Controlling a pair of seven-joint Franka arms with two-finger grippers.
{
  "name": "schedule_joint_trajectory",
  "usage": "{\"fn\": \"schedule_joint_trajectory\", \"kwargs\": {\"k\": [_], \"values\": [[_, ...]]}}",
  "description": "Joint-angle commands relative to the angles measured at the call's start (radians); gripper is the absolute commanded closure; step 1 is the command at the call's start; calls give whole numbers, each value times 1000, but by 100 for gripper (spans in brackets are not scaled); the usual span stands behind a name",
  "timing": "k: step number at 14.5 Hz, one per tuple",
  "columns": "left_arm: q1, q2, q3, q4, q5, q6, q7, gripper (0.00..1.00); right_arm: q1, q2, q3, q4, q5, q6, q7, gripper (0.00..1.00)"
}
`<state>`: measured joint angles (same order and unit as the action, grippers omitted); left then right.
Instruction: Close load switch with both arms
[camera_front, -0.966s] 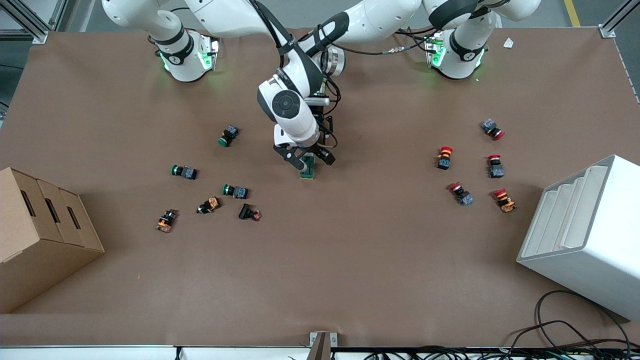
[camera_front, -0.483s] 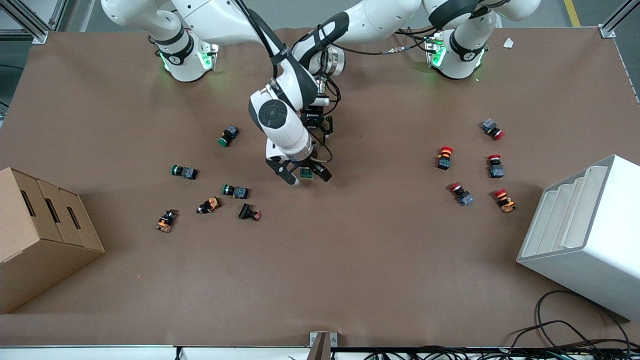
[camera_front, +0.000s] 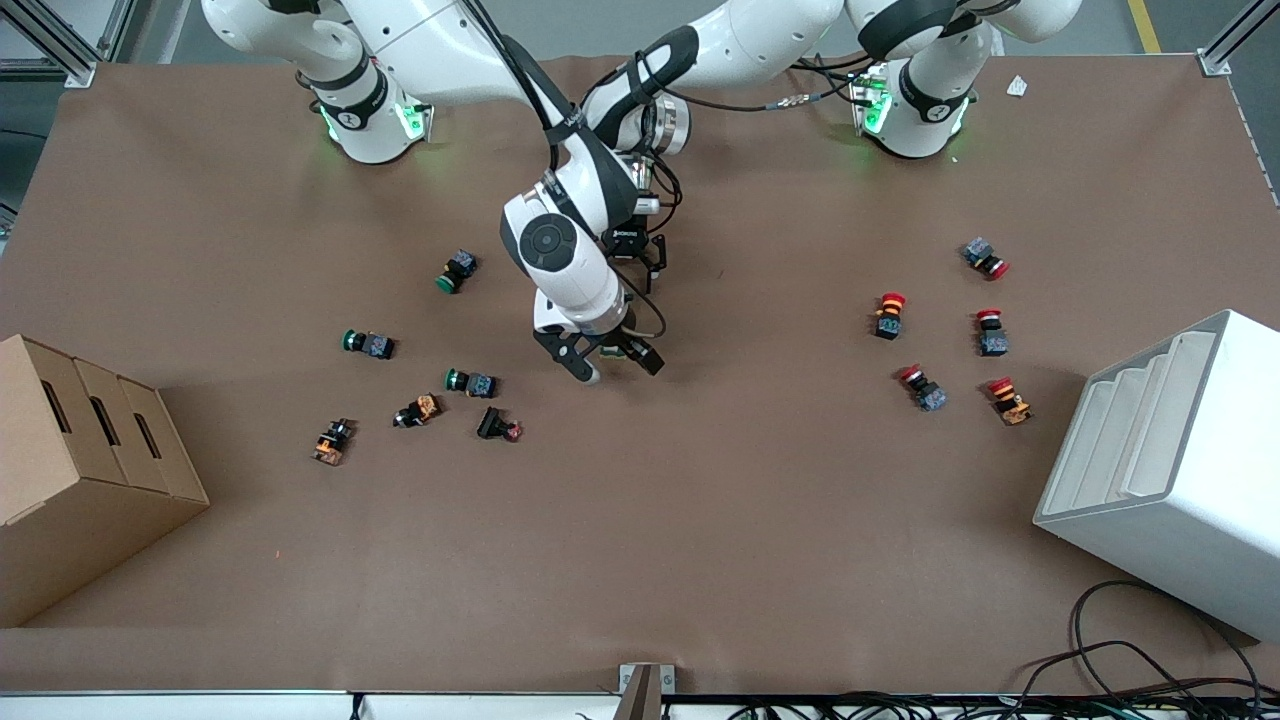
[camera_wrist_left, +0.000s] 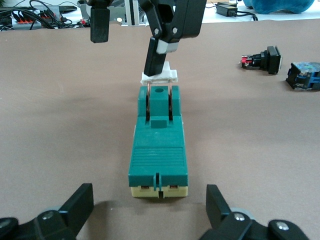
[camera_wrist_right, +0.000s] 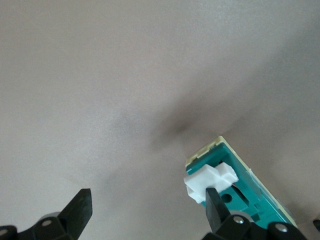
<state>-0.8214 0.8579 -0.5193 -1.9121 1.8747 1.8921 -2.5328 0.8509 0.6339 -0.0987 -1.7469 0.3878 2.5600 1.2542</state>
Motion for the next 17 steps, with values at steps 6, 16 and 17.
{"fn": "schedule_joint_trajectory", "kwargs": {"k": [6,16,17], "values": [[-7,12,5,16,23,-7,-18,1,-46,49,7,27,-1,14,-78,0],[-8,12,5,13,21,-7,-18,1,-101,55,4,60,-9,-36,-181,0],[-8,12,5,11,21,-7,-18,1,-119,47,1,58,-9,-81,-237,0]]}}
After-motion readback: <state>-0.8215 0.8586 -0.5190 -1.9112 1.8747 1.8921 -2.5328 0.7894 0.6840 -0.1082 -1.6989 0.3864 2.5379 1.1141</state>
